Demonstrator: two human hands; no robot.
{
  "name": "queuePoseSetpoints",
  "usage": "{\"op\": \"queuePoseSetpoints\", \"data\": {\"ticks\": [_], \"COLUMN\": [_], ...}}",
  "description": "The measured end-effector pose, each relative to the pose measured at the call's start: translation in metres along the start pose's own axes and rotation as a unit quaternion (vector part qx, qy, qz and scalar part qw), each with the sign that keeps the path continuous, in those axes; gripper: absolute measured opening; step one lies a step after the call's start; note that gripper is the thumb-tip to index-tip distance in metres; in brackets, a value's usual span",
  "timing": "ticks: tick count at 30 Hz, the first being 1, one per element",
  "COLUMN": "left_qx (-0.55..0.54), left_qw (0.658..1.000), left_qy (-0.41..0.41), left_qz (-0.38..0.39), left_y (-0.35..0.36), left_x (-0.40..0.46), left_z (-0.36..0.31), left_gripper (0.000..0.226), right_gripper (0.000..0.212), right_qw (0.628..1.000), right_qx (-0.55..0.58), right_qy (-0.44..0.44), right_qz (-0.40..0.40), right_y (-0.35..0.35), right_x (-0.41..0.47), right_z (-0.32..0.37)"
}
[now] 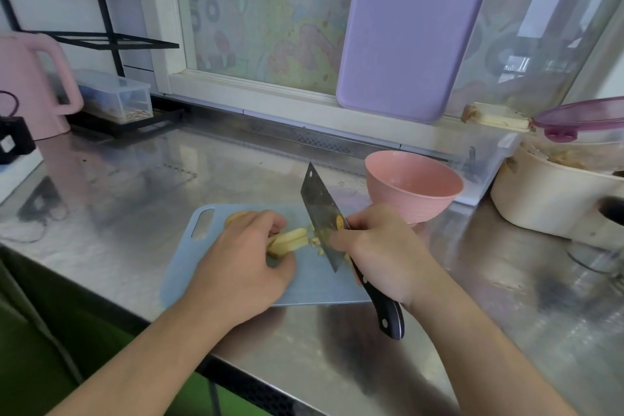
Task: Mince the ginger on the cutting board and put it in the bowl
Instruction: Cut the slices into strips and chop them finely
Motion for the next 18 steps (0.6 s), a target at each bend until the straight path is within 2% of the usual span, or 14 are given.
{"op": "queuePoseSetpoints", "data": {"ticks": [7, 11, 18], "left_qx": [0.007, 0.01, 0.043], "left_qw": [0.999, 0.999, 0.998], "left_qy": [0.031, 0.038, 0.041], "left_qz": [-0.013, -0.017, -0.028], "left_y": [0.0021, 0.0017, 0.0019], "left_x": [0.0014, 0.0016, 0.0001], "left_z": [0.0041, 0.0041, 0.004], "left_gripper": [0.024, 0.019, 0.015], "right_gripper": [0.035, 0.032, 0.034], "right_qw": [0.999, 0.999, 0.999], "right_qx": [-0.052, -0.036, -0.025], "right_qy": [-0.002, 0.005, 0.017], "right_qz": [0.007, 0.034, 0.032], "right_y": [0.0065, 0.0071, 0.0049], "right_x": [-0.0014, -0.0036, -0.0034], "right_z": [0.0012, 0.0061, 0.0059]}}
Point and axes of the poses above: each hand's wrist, its own x-axis towards the middle knuckle, its own y-axis out of the palm, z = x × y, the point moved 3 cm from there along x, towards the middle knuckle, and after that the axes turned 6 degrees about x, right-handed, at the moved point
